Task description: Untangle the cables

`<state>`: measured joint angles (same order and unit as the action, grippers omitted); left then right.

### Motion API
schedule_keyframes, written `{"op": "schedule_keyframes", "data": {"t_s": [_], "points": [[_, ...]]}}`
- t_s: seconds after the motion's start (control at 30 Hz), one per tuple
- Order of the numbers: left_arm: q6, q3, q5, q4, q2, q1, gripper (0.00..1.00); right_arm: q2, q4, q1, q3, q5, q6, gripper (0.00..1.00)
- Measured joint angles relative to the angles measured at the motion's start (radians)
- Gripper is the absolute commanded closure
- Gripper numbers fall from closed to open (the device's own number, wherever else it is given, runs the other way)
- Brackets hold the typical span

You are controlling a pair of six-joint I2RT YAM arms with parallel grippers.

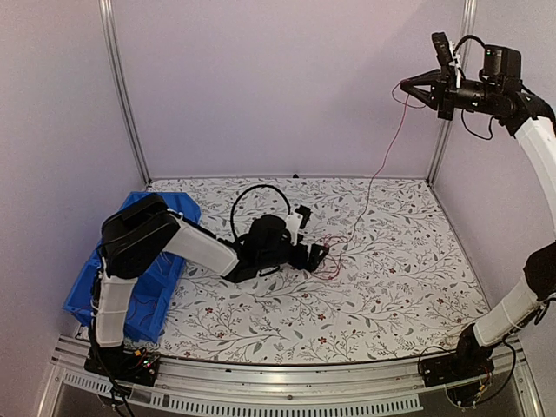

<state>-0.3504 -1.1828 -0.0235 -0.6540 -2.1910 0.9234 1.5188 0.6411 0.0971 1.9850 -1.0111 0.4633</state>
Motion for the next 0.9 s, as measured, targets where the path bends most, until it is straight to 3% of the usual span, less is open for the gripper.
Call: {"op": "schedule_keyframes", "data": {"t_s": [0.2,0.33,0.47,0.67,0.77,0.9], "points": [[0.157,0.019,-0.072,0.088,0.102,-0.005,0.0,0.041,-0.047,-0.008,-0.114,0.091,-0.015,1.0],[0.195,0.112,-0.105,0.106,0.233,-0.026,0.0,0.057,-0.047,-0.02,-0.12,0.135,-0.018,1.0],[0.219,0.205,-0.118,0.112,0.348,-0.063,0.01,0.06,-0.031,-0.021,-0.025,0.151,-0.024,1.0],[0.253,0.226,-0.093,0.137,0.41,-0.1,0.0,0.069,-0.051,-0.02,0.217,0.148,-0.046,1.0],[0.27,0.228,-0.008,0.174,0.433,-0.108,0.0,0.072,-0.07,-0.019,0.254,0.136,-0.06,1.0],[0.155,0.185,0.353,0.214,0.448,-0.154,0.0,0.091,-0.088,-0.02,0.216,0.12,-0.072,1.0]]}}
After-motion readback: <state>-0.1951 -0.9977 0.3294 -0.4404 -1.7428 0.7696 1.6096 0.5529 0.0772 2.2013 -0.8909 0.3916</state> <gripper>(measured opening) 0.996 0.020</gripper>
